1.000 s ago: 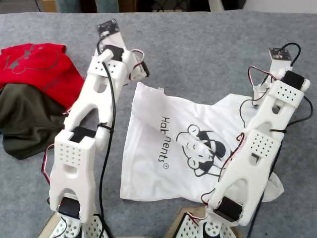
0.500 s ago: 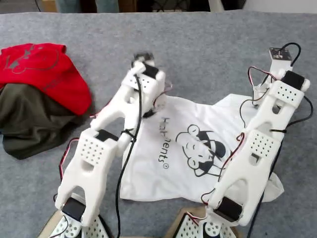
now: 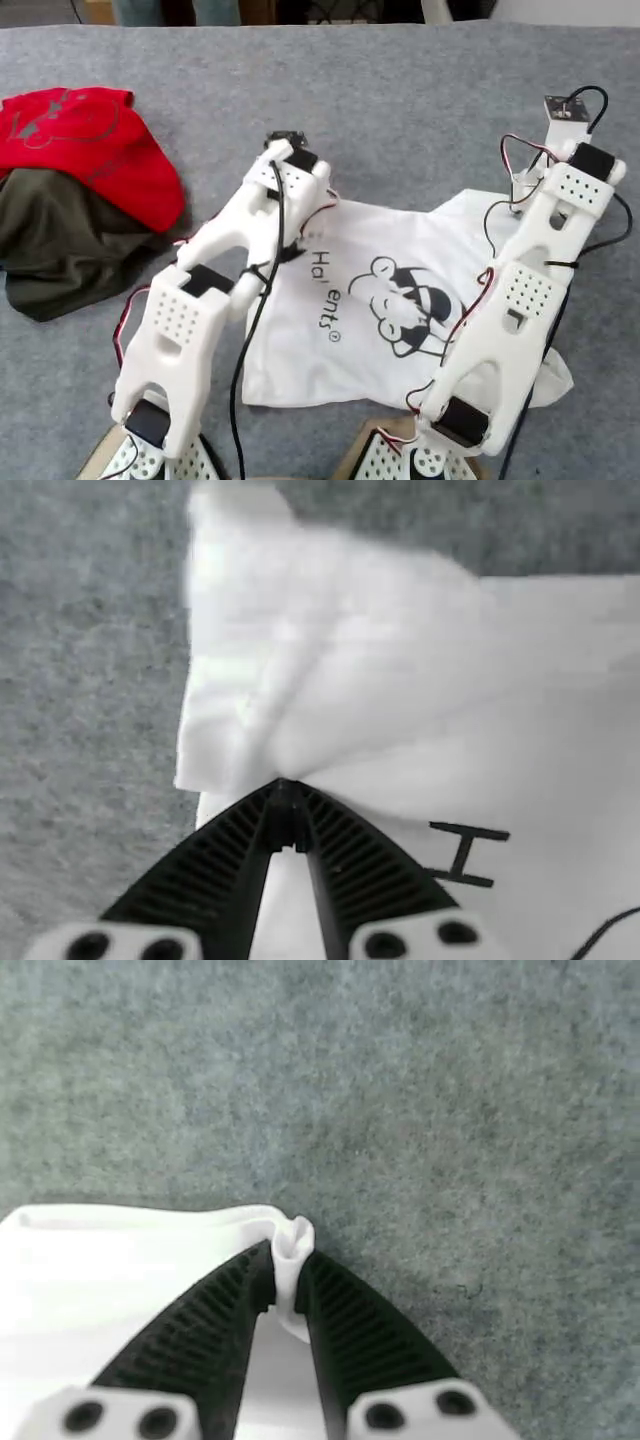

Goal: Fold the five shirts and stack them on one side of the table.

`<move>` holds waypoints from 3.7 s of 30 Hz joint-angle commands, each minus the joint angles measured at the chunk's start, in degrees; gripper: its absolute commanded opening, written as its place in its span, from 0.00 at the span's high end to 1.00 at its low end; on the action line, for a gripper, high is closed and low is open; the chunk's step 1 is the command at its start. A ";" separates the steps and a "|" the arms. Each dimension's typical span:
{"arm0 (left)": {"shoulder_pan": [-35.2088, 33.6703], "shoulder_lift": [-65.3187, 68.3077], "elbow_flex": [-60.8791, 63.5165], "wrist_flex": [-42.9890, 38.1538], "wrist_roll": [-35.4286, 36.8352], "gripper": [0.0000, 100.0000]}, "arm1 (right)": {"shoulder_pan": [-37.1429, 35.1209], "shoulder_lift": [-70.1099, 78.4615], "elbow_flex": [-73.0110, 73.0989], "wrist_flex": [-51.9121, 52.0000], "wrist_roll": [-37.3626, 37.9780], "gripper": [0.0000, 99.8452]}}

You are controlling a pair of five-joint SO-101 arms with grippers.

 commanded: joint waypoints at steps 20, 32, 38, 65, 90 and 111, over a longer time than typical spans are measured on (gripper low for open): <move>-6.90 -21.98 13.67 -2.11 -7.12 0.87 | 2.90 -0.13 -1.36 -1.58 -0.09 0.99; -12.35 -21.27 -13.23 5.54 2.99 0.85 | 2.81 -0.13 -1.36 -1.58 -0.09 0.99; -12.00 -16.18 -18.77 1.05 13.54 0.82 | 2.81 -0.13 -1.36 -1.58 -0.09 0.99; -9.19 3.16 -31.16 0.35 21.27 0.81 | 2.81 -0.13 -1.10 -1.93 -0.09 0.99; -8.92 8.53 -31.16 0.70 17.32 0.90 | 2.81 -0.13 -1.10 -1.93 -0.09 0.99; -8.84 9.05 -51.03 11.16 12.31 0.97 | 2.81 -0.13 -1.10 -1.93 -0.09 0.99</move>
